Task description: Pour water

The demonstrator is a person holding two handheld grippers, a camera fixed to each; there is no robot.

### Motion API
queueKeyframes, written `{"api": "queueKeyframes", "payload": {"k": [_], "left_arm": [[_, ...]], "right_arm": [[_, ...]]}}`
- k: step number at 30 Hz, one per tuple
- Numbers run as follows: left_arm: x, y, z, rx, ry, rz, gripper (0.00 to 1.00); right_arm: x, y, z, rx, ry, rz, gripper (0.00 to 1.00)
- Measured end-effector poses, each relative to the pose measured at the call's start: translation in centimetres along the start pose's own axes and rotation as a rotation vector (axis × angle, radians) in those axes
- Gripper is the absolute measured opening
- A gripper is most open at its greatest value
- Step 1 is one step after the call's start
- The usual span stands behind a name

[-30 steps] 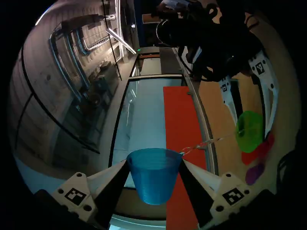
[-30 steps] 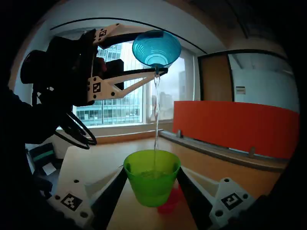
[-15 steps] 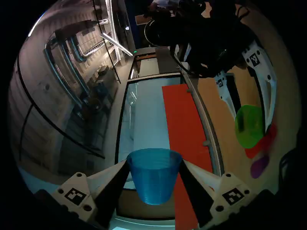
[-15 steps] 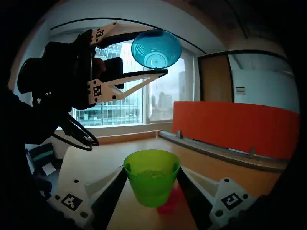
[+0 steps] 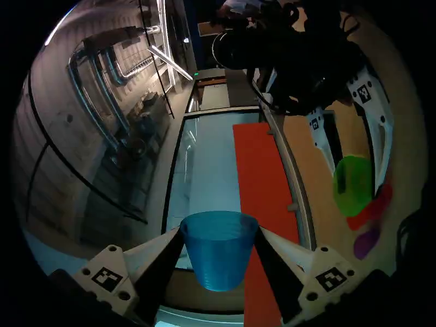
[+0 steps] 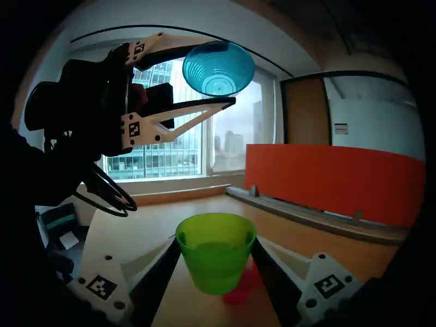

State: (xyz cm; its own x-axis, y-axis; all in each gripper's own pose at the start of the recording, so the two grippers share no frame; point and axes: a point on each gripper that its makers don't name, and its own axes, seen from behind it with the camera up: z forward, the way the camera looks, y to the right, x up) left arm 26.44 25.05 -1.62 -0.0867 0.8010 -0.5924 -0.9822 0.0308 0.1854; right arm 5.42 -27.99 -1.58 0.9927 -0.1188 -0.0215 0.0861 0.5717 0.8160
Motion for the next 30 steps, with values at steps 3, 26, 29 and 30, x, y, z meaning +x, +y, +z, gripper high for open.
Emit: {"api": "queueKeyframes", "payload": {"k": [3, 26, 29, 30], "left_arm": [[-0.1, -0.1, 0.0, -0.001, 0.004, -0.042, 0.87], [-2.3, 1.2, -0.5, -0.031, -0.008, -0.757, 0.87], [-2.8, 1.2, -0.4, -0.027, -0.021, -0.831, 0.87], [-3.0, 1.2, -0.4, -0.026, -0.025, -0.855, 0.87]], "right_arm": [[0.1, 0.0, 0.1, -0.001, 0.001, -0.001, 0.89], [0.7, 0.4, -0.4, -0.015, 0.012, -0.007, 0.89], [0.8, 0.4, -0.5, -0.017, 0.014, -0.008, 0.89], [0.8, 0.4, -0.5, -0.017, 0.014, -0.008, 0.89]]}}
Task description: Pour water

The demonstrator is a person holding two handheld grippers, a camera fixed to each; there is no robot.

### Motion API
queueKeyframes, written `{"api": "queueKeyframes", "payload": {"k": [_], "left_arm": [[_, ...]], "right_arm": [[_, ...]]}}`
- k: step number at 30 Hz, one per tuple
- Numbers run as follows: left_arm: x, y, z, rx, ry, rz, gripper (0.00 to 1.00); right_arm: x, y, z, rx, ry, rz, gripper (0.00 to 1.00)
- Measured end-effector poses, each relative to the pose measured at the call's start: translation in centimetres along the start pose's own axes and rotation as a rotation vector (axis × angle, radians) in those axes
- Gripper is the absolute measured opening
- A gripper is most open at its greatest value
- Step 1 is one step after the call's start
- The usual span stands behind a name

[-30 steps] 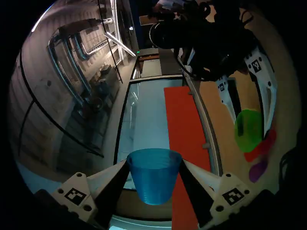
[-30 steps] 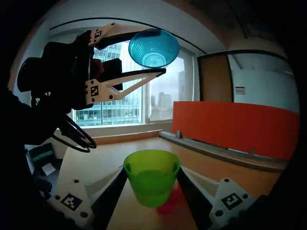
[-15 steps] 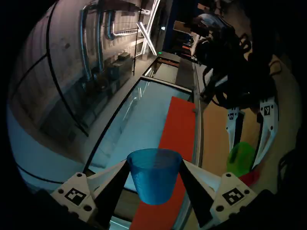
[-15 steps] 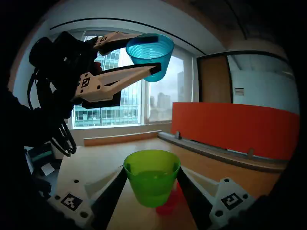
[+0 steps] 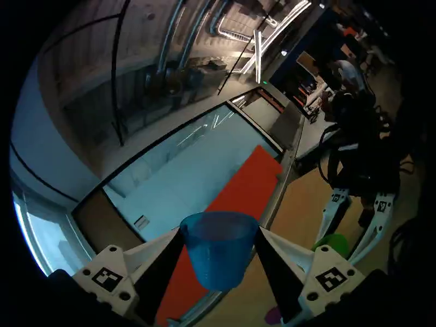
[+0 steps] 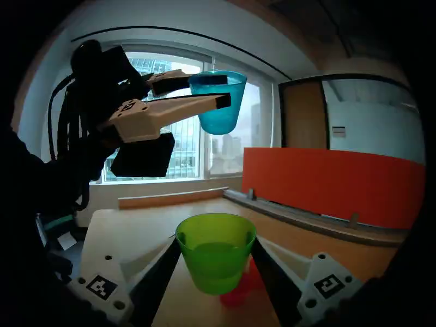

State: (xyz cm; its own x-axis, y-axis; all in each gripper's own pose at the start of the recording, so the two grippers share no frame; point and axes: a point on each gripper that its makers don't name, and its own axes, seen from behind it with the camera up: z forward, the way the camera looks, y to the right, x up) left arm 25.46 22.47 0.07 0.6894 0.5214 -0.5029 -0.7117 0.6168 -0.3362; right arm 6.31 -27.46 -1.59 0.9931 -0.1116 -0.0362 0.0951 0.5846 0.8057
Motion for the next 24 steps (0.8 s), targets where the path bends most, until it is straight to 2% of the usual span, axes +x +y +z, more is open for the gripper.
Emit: {"api": "queueKeyframes", "payload": {"k": [7, 15, 24], "left_arm": [[-0.8, -0.5, 0.2, 0.002, -0.006, -0.175, 0.87], [-2.0, -1.1, 0.2, 0.011, -0.021, -0.348, 0.87], [-2.3, -1.5, 0.4, -0.008, 0.003, -0.566, 0.87]], "right_arm": [[0.2, 0.0, -0.2, -0.004, 0.002, -0.004, 0.89], [0.7, -0.1, -0.4, -0.008, 0.008, -0.005, 0.89], [1.1, -0.3, -0.4, -0.010, 0.010, -0.009, 0.89]]}}
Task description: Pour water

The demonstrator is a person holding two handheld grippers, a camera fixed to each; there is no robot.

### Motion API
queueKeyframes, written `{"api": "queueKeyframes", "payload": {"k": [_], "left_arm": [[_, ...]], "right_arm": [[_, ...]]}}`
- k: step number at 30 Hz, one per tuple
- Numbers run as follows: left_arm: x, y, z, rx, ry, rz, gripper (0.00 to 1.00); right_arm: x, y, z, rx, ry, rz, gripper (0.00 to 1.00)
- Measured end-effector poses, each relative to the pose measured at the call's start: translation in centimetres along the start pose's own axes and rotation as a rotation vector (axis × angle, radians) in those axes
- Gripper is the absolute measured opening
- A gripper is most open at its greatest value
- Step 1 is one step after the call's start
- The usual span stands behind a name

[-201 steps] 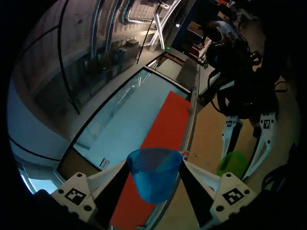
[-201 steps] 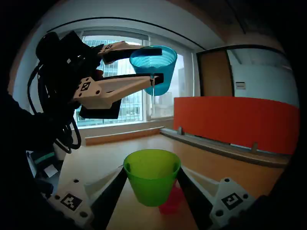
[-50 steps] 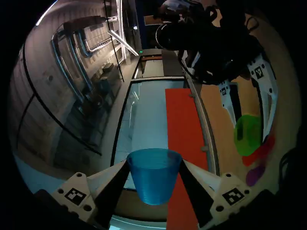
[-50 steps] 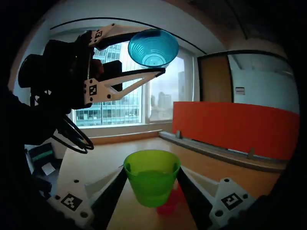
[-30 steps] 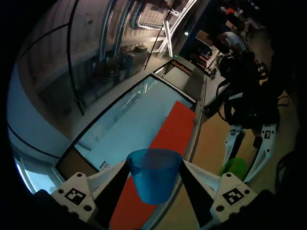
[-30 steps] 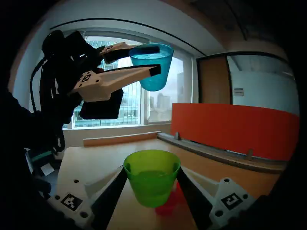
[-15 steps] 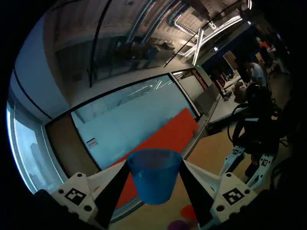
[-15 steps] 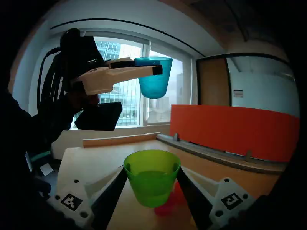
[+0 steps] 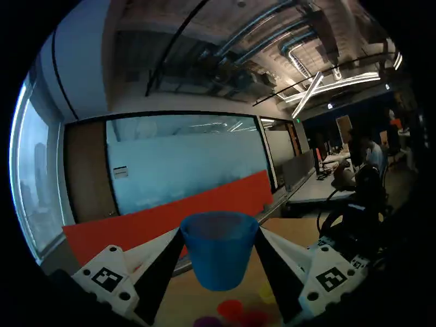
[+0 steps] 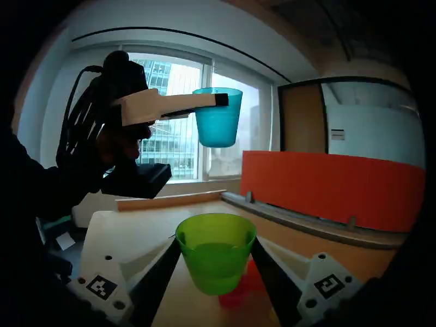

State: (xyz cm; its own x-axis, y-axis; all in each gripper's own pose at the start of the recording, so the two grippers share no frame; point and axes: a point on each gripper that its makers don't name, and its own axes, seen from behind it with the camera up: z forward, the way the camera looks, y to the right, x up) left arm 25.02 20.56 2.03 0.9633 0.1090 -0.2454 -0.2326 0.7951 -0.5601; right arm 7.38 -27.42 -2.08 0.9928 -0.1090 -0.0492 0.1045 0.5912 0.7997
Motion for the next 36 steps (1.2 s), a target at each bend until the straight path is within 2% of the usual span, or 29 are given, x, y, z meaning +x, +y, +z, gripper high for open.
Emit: {"api": "queueKeyframes", "payload": {"k": [3, 7, 12, 21, 36], "left_arm": [[-0.4, -0.2, 0.1, -0.005, -0.005, -0.050, 0.87], [-1.0, -0.1, 0.1, -0.016, -0.013, -0.086, 0.87], [-1.5, -0.4, 0.1, -0.012, -0.014, -0.092, 0.87], [-4.1, -0.2, -0.9, -0.018, -0.041, -0.118, 0.87], [-8.4, 0.2, -2.9, -0.020, -0.086, -0.147, 0.87]], "right_arm": [[0.1, -0.1, 0.1, -0.001, 0.000, -0.002, 0.89], [0.2, -0.1, 0.0, -0.002, 0.002, -0.001, 0.89], [0.3, -0.1, -0.1, -0.004, 0.000, 0.002, 0.89], [0.7, 0.8, -1.2, -0.029, -0.005, 0.010, 0.89], [0.4, 3.6, -4.5, -0.098, -0.031, 0.012, 0.89]]}}
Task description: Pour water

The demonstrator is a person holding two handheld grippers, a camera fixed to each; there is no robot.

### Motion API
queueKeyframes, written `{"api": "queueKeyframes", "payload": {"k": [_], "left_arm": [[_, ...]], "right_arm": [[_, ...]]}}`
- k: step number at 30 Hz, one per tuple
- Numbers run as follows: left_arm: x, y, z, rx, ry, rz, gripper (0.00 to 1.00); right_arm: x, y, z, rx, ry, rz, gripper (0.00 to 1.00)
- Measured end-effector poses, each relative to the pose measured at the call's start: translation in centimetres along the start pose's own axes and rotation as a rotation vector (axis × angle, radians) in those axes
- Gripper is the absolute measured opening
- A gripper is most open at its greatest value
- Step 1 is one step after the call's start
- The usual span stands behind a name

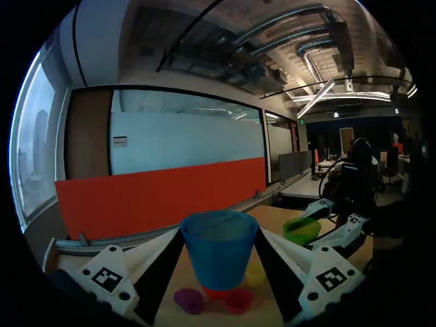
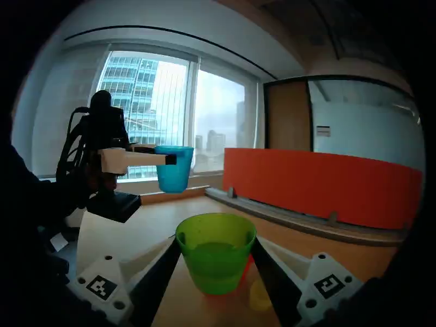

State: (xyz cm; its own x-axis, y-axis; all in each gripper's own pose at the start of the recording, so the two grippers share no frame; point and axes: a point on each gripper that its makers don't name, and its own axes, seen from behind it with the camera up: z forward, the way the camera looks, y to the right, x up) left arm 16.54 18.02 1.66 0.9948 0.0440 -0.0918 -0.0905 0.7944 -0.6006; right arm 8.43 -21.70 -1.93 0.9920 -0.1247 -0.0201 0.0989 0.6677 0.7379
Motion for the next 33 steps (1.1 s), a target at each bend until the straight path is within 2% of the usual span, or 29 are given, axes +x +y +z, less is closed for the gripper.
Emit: {"api": "queueKeyframes", "payload": {"k": [12, 18, 27, 33], "left_arm": [[-2.8, -0.2, -1.0, 0.000, -0.041, -0.005, 0.87], [-3.5, -0.3, -1.2, -0.002, -0.061, -0.004, 0.87], [-5.9, -0.3, -1.5, -0.009, -0.126, -0.001, 0.87], [-7.8, 0.0, -1.4, -0.029, -0.184, 0.012, 0.87]], "right_arm": [[0.6, 2.6, -2.1, -0.056, 0.012, 0.020, 0.89], [0.8, 3.0, -2.7, -0.064, 0.014, 0.031, 0.89], [0.0, 3.9, -3.4, -0.077, -0.015, 0.044, 0.90], [-0.8, 4.0, -3.6, -0.071, -0.043, 0.043, 0.90]]}}
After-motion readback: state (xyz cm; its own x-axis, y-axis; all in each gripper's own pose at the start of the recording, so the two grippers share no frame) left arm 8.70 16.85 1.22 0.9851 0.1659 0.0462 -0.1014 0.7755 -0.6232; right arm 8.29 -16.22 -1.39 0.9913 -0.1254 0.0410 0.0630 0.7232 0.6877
